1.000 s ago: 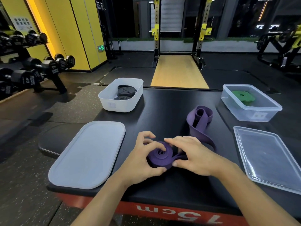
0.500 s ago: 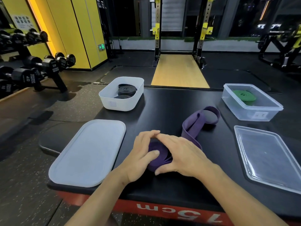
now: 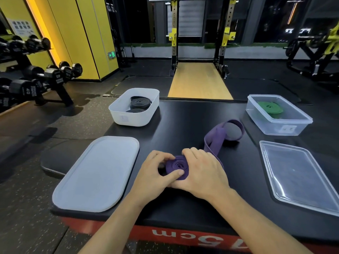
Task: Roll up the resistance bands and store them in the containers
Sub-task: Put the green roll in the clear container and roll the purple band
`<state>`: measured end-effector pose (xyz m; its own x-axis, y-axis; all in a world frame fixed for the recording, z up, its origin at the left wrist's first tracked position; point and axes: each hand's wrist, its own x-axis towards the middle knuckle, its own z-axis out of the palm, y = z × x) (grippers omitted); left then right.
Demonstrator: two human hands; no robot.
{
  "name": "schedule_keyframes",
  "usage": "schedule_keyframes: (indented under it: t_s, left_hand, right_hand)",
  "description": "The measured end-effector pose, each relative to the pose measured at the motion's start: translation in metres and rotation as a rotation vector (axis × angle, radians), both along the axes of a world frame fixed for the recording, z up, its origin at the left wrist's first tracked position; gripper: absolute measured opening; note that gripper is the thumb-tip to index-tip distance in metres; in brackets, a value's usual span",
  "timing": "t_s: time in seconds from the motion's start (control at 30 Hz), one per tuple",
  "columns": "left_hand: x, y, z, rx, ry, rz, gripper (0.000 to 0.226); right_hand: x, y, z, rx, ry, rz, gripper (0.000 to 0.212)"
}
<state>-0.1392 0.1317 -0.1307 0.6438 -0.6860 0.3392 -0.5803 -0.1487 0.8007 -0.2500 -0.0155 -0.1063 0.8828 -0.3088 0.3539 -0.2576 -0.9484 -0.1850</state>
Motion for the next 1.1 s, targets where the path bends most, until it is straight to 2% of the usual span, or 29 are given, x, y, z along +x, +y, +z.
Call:
schedule_keyframes:
  t_s: [0.07, 0.13, 0.2, 0.27, 0.37, 0.47, 0.53, 0.57, 0.7, 0.77, 0.9, 1.1]
  left_hand:
    - [0.002, 0.000, 0.000, -0.010, 0.036, -0.030, 0.032]
    - [0.003, 0.000, -0.001, -0.018, 0.066, -0.070, 0.029]
    - [0.003, 0.000, -0.002, -0.008, 0.071, -0.083, 0.026]
    - [0.003, 0.000, -0.002, 0.015, 0.080, -0.088, 0.027]
    - [0.004, 0.000, -0.004, 0.039, 0.101, -0.096, 0.029]
    - [0.005, -0.001, -0.003, 0.048, 0.118, -0.116, 0.031]
    - [0.007, -0.002, -0.003, 0.054, 0.119, -0.127, 0.031]
    - [0.008, -0.002, -0.003, 0.058, 0.118, -0.136, 0.031]
    - [0.010, 0.000, -0.002, 0.065, 0.082, -0.164, 0.029]
    - [0.008, 0.002, -0.002, 0.050, 0.051, -0.151, 0.029]
    - [0.005, 0.003, -0.002, 0.027, -0.014, -0.146, 0.033]
    - [-0.003, -0.001, 0.002, 0.129, -0.058, -0.173, 0.060]
  right_hand:
    - [-0.006, -0.011, 0.004, 0.027, 0.095, 0.101, 0.088]
    - [-0.016, -0.029, 0.009, 0.157, 0.190, 0.201, 0.091]
    - [-0.029, -0.050, 0.012, 0.273, 0.220, 0.245, 0.078]
    - [-0.038, -0.071, 0.009, 0.272, 0.212, 0.254, 0.055]
    - [-0.041, -0.088, 0.002, 0.129, 0.221, 0.285, 0.025]
    - [-0.043, -0.090, -0.002, -0.032, 0.167, 0.286, 0.018]
    - [-0.041, -0.085, -0.001, -0.055, 0.155, 0.257, 0.019]
    - [-0.037, -0.083, -0.001, -0.027, 0.164, 0.231, 0.026]
    - [-0.015, -0.074, 0.013, 0.089, 0.263, 0.204, 0.071]
    - [-0.010, -0.074, 0.017, 0.094, 0.310, 0.271, 0.080]
    - [-0.010, -0.072, 0.017, 0.110, 0.331, 0.324, 0.074]
    - [-0.016, -0.063, 0.017, 0.124, 0.214, 0.281, 0.062]
